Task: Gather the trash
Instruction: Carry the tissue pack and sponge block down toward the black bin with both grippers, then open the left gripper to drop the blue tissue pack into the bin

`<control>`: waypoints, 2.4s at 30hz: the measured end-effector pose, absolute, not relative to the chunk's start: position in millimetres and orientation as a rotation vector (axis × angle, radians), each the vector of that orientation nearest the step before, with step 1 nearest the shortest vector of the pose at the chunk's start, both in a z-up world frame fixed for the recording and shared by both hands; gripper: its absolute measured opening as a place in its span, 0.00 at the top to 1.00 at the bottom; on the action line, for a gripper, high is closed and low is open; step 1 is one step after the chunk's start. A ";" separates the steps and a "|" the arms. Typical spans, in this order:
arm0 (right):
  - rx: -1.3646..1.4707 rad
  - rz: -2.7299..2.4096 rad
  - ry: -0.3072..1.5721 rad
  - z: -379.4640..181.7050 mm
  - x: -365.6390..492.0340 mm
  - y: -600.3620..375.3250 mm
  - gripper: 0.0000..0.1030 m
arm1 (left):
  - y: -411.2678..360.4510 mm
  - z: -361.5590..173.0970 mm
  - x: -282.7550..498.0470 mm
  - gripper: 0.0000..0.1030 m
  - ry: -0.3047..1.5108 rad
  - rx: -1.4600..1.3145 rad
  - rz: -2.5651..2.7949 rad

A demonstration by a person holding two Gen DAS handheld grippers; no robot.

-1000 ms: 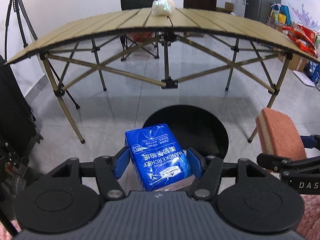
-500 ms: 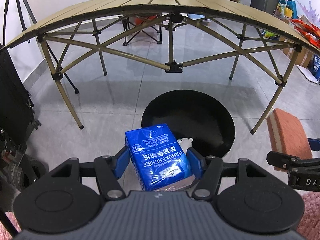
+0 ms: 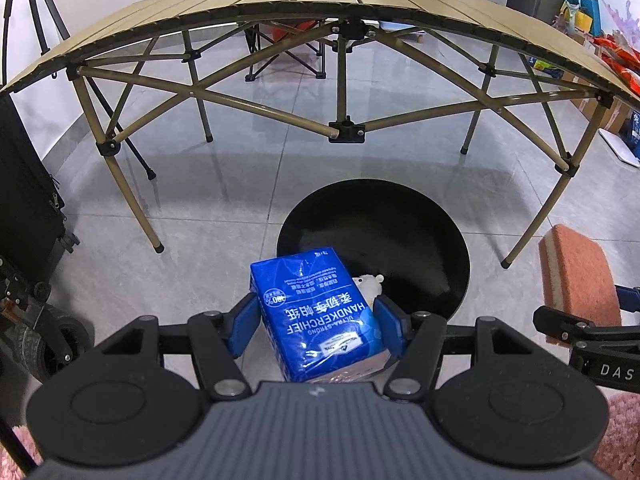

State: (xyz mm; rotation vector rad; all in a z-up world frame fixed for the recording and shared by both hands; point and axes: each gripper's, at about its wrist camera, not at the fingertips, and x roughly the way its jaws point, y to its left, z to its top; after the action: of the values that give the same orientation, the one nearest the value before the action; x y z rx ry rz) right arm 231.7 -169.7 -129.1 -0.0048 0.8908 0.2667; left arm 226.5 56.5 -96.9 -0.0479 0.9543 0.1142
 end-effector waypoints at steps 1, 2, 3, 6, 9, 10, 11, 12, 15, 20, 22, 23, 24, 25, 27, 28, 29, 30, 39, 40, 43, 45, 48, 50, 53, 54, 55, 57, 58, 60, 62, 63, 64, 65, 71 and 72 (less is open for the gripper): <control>-0.007 0.260 0.890 -129.9 233.3 -170.7 0.16 | 56.9 -97.2 227.6 0.38 0.956 -0.050 0.114; -0.013 0.254 0.888 -130.5 234.6 -171.7 0.16 | 57.1 -97.7 229.0 0.38 0.959 -0.054 0.112; -0.020 0.249 0.885 -130.6 235.9 -172.1 0.16 | 57.2 -98.6 230.3 0.38 0.963 -0.056 0.111; -0.032 0.234 0.875 -131.0 241.9 -175.4 0.16 | 55.8 -100.1 235.5 0.38 0.968 -0.052 0.109; -0.027 0.217 0.870 -132.1 249.9 -179.6 0.16 | 52.9 -99.9 241.6 0.38 0.963 -0.050 0.101; -0.028 0.210 0.866 -132.8 252.8 -180.4 0.16 | 51.9 -100.1 244.1 0.38 0.963 -0.049 0.098; -0.029 0.204 0.863 -133.7 255.2 -181.0 0.16 | 51.1 -100.1 246.5 0.38 0.963 -0.049 0.095; -0.028 0.199 0.862 -134.5 258.1 -182.0 0.16 | 50.5 -100.4 248.8 0.38 0.965 -0.051 0.093; -0.023 0.186 0.859 -137.1 265.8 -184.2 0.16 | 49.2 -102.1 256.6 0.38 0.973 -0.056 0.087; -0.015 0.166 0.849 -139.7 276.1 -187.9 0.16 | 46.2 -105.2 270.1 0.38 0.989 -0.067 0.092; -0.009 0.158 0.845 -141.0 279.9 -190.4 0.16 | 45.6 -106.1 275.3 0.38 0.993 -0.072 0.096; -0.003 0.153 0.845 -141.8 281.9 -192.1 0.16 | 45.1 -106.5 277.9 0.38 0.995 -0.075 0.097; 0.002 0.148 0.845 -142.6 283.3 -194.0 0.16 | 44.4 -106.6 280.0 0.38 0.996 -0.077 0.097; 0.007 0.142 0.847 -143.8 284.4 -196.2 0.16 | 43.2 -106.9 282.5 0.38 0.997 -0.079 0.097; 0.017 0.133 0.851 -145.9 286.2 -200.2 0.16 | 40.8 -107.7 287.4 0.38 1.000 -0.082 0.096; 0.022 0.129 0.853 -147.0 287.0 -202.5 0.16 | 39.3 -108.2 289.7 0.38 1.002 -0.083 0.095; 0.025 0.124 0.855 -148.0 287.5 -204.7 0.16 | 37.8 -108.6 292.1 0.38 1.005 -0.083 0.095; 0.027 0.120 0.857 -149.0 287.9 -206.1 0.16 | 36.1 -109.4 294.7 0.38 1.009 -0.085 0.094; 0.052 0.102 0.872 -156.3 288.0 -216.9 0.16 | 22.1 -116.7 310.6 0.38 1.038 -0.088 0.102; 0.059 0.101 0.878 -157.6 288.1 -218.3 0.16 | 21.1 -117.7 312.0 0.38 1.042 -0.087 0.102; 0.063 0.094 0.888 -161.2 288.4 -220.4 0.16 | 16.7 -122.2 316.6 0.38 1.056 -0.087 0.106; 0.062 0.090 0.895 -163.6 288.3 -221.3 0.16 | 13.7 -125.6 320.4 0.38 1.067 -0.087 0.110; 0.060 0.086 0.904 -166.5 288.6 -221.8 0.16 | 10.5 -130.1 324.6 0.38 1.079 -0.087 0.115; 0.055 0.084 0.906 -167.8 288.0 -221.7 0.16 | 7.7 -133.2 327.9 0.38 1.089 -0.088 0.119; 0.050 0.082 0.910 -169.2 287.8 -221.8 0.16 | 4.2 -138.5 332.0 0.38 1.104 -0.084 0.123; 0.050 0.081 0.912 -169.8 287.7 -222.3 0.16 | 3.7 -140.3 332.6 0.38 1.108 -0.083 0.126; 0.050 0.081 0.914 -170.2 287.6 -222.7 0.16 | 3.6 -142.9 333.7 0.38 1.115 -0.082 0.131; 0.049 0.079 0.917 -171.1 287.9 -223.5 0.16 | 4.6 -148.2 335.5 0.38 1.132 -0.080 0.140; 0.050 0.078 0.919 -171.5 287.8 -223.8 0.16 | 5.0 -150.1 335.7 0.38 1.140 -0.080 0.144; 0.051 0.075 0.923 -172.2 288.0 -224.0 0.16 | 5.4 -153.5 336.6 0.38 1.151 -0.081 0.149; 0.052 0.076 0.924 -172.4 287.6 -224.0 0.16 | 5.6 -154.9 336.8 0.38 1.156 -0.080 0.153; 0.051 0.077 0.924 -172.5 287.2 -223.9 0.16 | 5.6 -155.3 336.4 0.38 1.158 -0.080 0.153; 0.050 0.077 0.924 -172.7 287.3 -223.7 0.16 | 5.4 -155.9 336.4 0.38 1.160 -0.080 0.153; 0.049 0.077 0.925 -173.0 287.7 -223.6 0.16 | 5.2 -156.2 336.6 0.38 1.162 -0.079 0.153; 0.049 0.076 0.930 -174.0 287.8 -223.6 0.16 | 5.5 -159.8 338.0 0.38 1.176 -0.084 0.152; 0.049 0.077 0.930 -174.1 287.9 -223.6 0.16 | 5.6 -160.0 337.9 0.38 1.177 -0.086 0.151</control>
State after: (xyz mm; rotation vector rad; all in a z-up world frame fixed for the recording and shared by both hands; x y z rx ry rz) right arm 287.9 -223.6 -174.1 0.0489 0.9300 0.0767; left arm 337.9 5.6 -160.0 -0.0863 1.1770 0.1511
